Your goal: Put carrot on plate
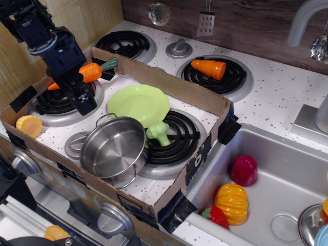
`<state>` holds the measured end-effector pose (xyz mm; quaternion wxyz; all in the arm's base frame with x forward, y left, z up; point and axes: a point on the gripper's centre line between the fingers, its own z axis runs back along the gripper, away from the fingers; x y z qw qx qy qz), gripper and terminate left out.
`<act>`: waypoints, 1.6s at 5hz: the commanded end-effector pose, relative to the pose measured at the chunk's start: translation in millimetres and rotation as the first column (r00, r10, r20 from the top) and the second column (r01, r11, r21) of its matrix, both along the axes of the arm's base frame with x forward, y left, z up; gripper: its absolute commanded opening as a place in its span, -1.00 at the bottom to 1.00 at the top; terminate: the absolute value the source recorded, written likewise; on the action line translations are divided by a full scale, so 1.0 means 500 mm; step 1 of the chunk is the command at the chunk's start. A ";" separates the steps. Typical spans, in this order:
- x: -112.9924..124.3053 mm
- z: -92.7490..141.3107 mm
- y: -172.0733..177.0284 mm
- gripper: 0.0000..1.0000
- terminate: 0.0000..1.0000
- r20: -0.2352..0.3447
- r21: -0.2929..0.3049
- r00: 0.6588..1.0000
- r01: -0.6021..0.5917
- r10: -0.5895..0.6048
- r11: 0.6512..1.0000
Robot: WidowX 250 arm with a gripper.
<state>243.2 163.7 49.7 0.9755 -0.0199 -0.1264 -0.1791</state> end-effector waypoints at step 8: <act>0.134 0.017 0.146 1.00 -1.00 0.032 0.199 0.955 0.285 -0.296 0.938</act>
